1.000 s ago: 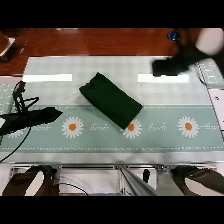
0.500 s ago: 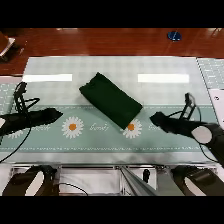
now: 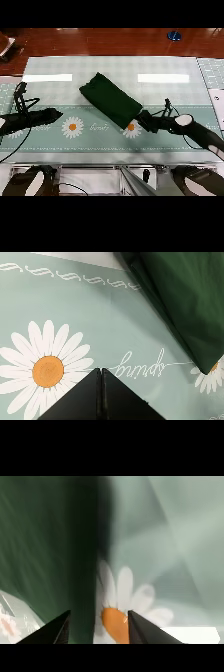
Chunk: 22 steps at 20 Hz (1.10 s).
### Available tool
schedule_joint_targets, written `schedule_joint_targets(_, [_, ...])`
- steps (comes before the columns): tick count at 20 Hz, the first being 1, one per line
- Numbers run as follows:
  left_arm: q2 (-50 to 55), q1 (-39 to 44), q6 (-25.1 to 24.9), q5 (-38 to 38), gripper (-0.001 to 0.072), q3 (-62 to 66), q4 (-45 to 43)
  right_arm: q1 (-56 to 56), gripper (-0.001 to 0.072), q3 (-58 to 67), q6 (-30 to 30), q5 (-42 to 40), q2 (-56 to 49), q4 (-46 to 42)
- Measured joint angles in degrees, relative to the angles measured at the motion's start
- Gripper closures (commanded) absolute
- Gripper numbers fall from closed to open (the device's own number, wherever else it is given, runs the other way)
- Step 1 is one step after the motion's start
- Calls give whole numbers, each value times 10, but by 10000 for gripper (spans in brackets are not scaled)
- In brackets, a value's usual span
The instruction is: Fold the shirts.
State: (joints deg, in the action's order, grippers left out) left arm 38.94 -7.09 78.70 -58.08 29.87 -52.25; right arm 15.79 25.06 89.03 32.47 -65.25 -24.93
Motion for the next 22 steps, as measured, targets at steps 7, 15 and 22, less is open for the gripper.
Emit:
schedule_joint_targets(7, [0, 0, 0, 0, 687, 0, 0, 0, 683, 131, -70, 61, -155, 34])
schedule_joint_targets(15, [0, 0, 0, 0, 687, 0, 0, -14, 682, 362, -134, 198, -191, -40])
schedule_joint_targets(22, [0, 0, 0, 6, 687, 0, 3, -77, 682, 660, -56, 373, -186, -182])
